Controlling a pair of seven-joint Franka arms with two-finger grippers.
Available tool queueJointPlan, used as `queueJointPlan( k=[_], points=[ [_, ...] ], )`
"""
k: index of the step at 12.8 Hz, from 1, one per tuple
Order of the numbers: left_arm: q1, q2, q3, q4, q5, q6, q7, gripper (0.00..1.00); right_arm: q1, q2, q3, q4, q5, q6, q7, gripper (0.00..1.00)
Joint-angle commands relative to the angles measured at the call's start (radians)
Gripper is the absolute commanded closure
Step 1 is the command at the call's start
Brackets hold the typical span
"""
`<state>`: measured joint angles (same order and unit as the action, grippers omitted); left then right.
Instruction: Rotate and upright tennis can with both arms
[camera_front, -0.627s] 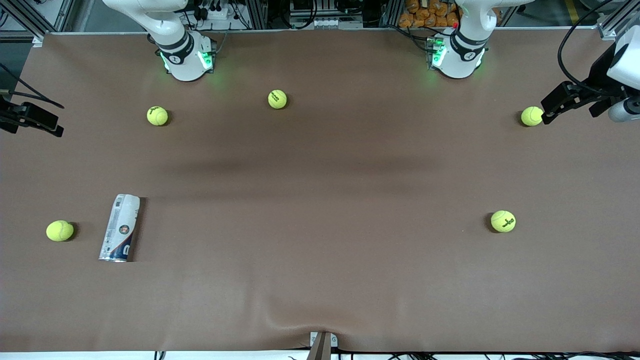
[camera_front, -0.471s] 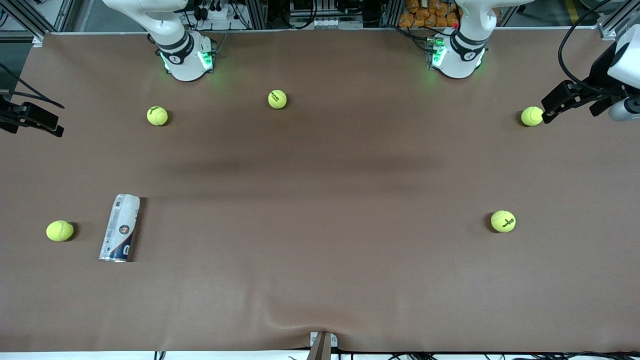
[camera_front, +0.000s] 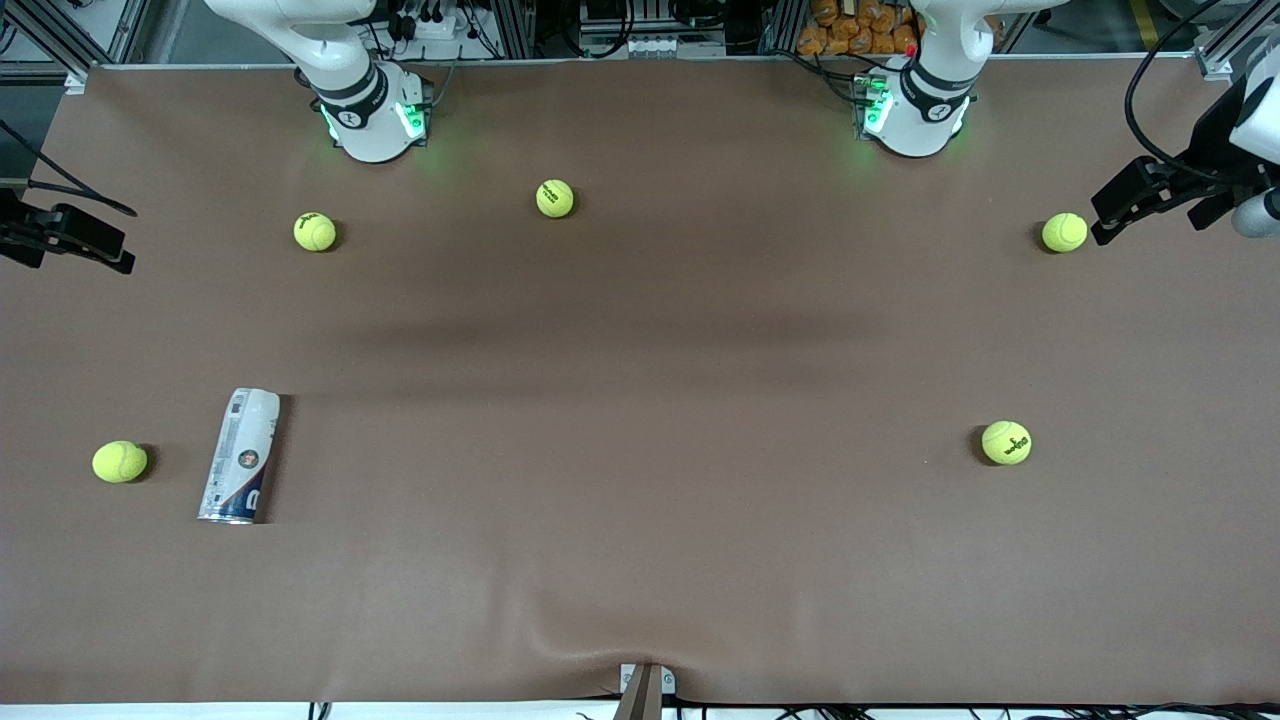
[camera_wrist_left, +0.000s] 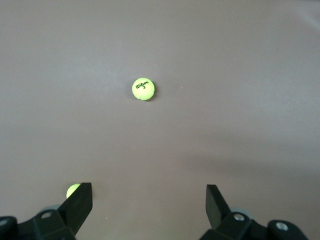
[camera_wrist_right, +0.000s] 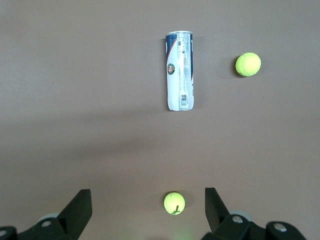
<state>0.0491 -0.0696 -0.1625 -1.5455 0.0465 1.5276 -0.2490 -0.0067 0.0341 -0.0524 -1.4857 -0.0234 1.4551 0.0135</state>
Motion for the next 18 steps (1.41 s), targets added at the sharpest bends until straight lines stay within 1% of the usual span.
queueJointPlan(
  k=[1,13,15,18],
  points=[
    [0.006,0.008,-0.002,0.015,-0.01,-0.032,0.013,0.0,0.001,0.006,0.003,0.016,-0.015,-0.006,0.016,0.0],
    [0.014,-0.001,-0.002,0.002,-0.013,-0.037,0.019,0.0,0.002,0.009,0.003,0.015,-0.015,-0.007,0.016,0.0],
    [0.031,-0.004,-0.002,0.002,-0.013,-0.037,0.019,0.0,-0.002,0.041,0.003,0.015,-0.015,0.004,0.016,0.0],
    [0.041,-0.004,-0.002,0.001,-0.028,-0.037,0.02,0.0,-0.016,0.133,0.003,0.015,-0.015,0.08,0.002,0.0]
  ],
)
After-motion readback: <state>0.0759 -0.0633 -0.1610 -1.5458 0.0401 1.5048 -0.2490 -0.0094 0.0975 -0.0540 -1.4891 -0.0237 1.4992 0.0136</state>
